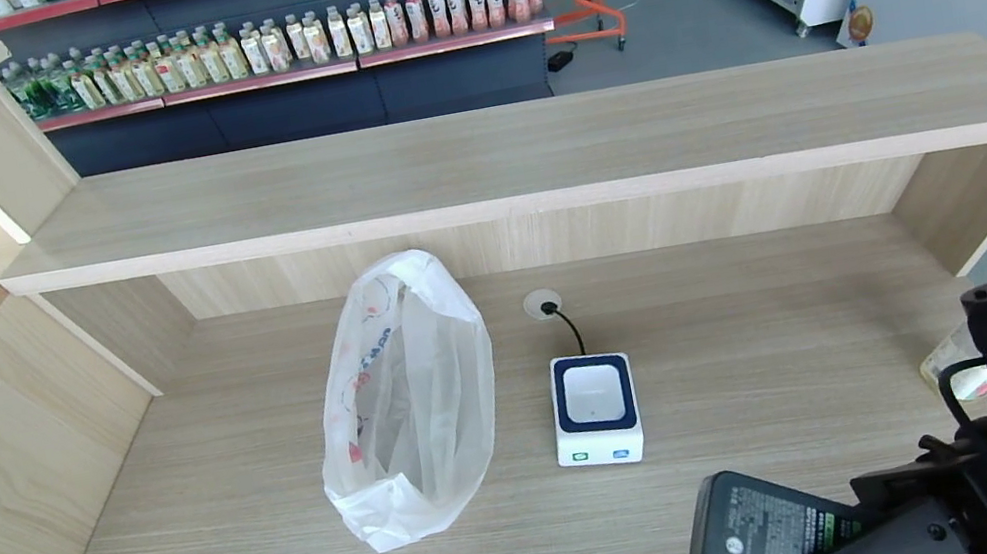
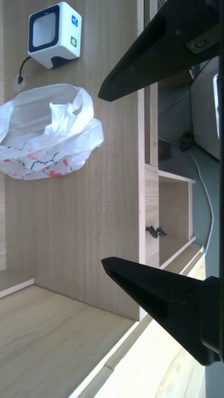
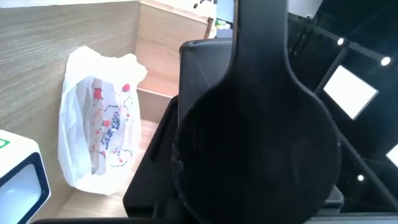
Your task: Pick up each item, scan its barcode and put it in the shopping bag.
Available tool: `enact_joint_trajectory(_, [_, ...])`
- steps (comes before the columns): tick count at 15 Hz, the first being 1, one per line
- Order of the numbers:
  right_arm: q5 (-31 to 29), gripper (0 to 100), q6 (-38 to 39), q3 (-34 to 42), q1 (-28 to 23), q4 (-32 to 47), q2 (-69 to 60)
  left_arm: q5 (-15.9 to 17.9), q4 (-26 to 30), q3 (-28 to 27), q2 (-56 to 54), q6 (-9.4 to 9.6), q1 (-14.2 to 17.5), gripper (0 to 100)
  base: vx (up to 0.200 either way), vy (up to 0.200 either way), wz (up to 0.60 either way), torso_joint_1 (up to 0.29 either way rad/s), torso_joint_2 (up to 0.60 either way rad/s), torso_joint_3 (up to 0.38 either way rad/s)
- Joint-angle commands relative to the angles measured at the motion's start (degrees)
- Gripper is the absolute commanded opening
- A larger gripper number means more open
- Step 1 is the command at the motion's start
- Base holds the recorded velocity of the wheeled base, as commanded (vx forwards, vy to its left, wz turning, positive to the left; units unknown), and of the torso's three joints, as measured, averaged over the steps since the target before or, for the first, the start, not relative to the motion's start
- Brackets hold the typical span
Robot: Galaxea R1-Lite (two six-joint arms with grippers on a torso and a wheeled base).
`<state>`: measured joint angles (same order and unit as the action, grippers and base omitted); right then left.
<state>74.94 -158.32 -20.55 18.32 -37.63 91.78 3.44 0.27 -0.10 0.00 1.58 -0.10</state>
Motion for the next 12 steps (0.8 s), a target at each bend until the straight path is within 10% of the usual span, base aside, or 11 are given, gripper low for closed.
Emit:
enact_joint_trajectory(1, [-0.05,0,0.03,-1.68,1.01,0.02,2.79,-0.01,0.0,0.01,0.09,0.0,0.01,100,0.0,0.0,0.0,0.0,0.0,0.0])
enact_joint_trajectory(12, [0.04,0,0.2,-9.42,4.79,-0.07,3.84,-0.01,0.0,0.01,0.09,0.0,0.01,100,0.0,0.0,0.0,0.0,0.0,0.0])
